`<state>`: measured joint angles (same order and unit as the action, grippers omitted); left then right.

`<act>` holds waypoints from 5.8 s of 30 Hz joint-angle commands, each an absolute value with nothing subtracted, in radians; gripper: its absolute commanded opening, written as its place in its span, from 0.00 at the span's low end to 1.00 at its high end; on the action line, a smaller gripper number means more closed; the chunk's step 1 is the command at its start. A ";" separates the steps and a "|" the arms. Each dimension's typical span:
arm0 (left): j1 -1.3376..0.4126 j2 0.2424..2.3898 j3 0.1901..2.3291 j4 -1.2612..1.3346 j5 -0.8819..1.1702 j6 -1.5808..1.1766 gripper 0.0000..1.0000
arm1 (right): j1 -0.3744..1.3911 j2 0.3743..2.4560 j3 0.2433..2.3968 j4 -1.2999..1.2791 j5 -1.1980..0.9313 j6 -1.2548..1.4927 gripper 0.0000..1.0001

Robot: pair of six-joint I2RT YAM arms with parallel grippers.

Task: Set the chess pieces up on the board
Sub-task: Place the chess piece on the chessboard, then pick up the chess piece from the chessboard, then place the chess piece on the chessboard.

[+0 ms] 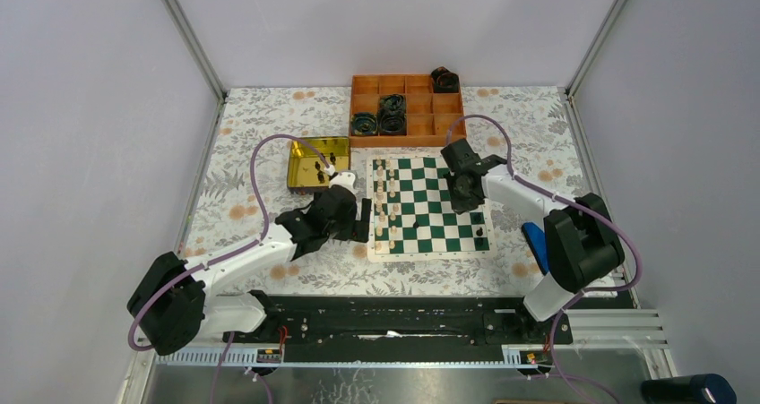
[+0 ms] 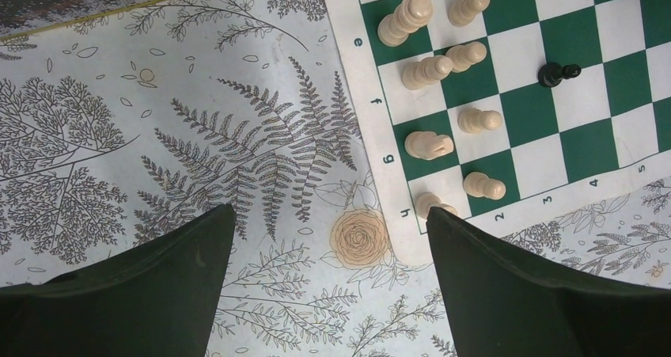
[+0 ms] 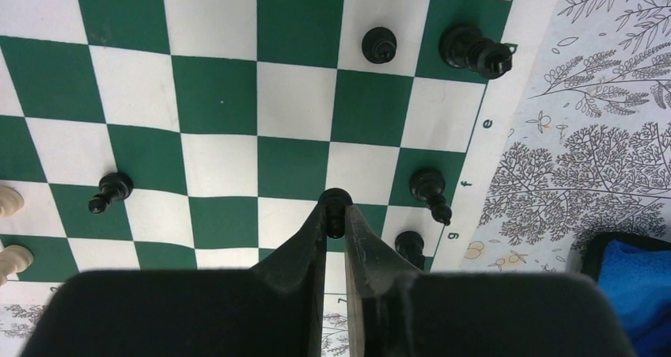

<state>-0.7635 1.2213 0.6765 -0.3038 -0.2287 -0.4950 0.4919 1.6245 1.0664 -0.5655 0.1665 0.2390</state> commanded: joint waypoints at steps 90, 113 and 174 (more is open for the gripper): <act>-0.785 1.230 0.712 -0.314 -0.272 -0.484 0.99 | 0.701 1.682 1.230 -0.519 0.008 0.181 0.55; -0.790 1.233 0.715 -0.316 -0.278 -0.479 0.99 | 0.734 1.797 1.182 -0.453 0.002 0.202 0.50; -0.802 1.230 0.716 -0.320 -0.274 -0.477 0.99 | 0.476 1.545 0.970 -0.524 0.148 0.284 0.08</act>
<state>-0.7918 1.2404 0.6891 -0.3073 -0.2523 -0.4946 0.4858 1.5658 0.9794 -0.5388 0.1387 0.2745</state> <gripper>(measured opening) 0.987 0.139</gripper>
